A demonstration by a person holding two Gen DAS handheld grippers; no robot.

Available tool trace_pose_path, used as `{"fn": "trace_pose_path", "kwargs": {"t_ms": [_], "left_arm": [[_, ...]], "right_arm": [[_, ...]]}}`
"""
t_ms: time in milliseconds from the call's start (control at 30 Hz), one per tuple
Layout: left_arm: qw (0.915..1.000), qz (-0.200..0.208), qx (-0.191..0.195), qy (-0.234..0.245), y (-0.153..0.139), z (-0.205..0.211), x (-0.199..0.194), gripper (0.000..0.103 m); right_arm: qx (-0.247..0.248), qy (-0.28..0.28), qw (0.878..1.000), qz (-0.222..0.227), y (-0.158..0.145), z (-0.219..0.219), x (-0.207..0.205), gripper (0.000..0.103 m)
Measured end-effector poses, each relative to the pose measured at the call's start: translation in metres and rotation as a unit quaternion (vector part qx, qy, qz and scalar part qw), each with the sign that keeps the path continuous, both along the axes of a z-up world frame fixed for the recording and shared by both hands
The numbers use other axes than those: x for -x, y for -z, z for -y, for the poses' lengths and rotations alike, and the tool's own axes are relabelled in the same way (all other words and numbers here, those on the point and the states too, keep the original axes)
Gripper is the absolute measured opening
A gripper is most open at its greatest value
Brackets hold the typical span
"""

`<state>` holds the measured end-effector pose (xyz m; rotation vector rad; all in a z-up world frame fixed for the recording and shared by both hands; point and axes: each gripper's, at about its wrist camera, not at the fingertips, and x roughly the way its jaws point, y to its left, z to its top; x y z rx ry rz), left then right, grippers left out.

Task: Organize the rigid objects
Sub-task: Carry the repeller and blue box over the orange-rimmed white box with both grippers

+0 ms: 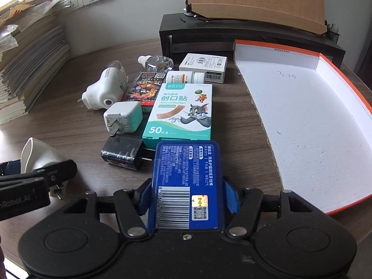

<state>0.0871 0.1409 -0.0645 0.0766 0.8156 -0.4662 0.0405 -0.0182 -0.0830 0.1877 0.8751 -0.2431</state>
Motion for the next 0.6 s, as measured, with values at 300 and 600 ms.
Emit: {"fn": "trace_pose_path", "kwargs": {"t_ms": [300,600], "left_arm": [[0.9997,0.008,0.025,-0.004,-0.012,0.007,0.006,0.077],[0.9987,0.025,0.044,0.009,-0.039,0.04,0.016,0.077]], "right_arm": [[-0.005,0.005,0.999,0.038,-0.03,0.024,0.017,0.074],[-0.002,0.013,0.997,0.075,-0.059,0.058,0.031,0.074]]}}
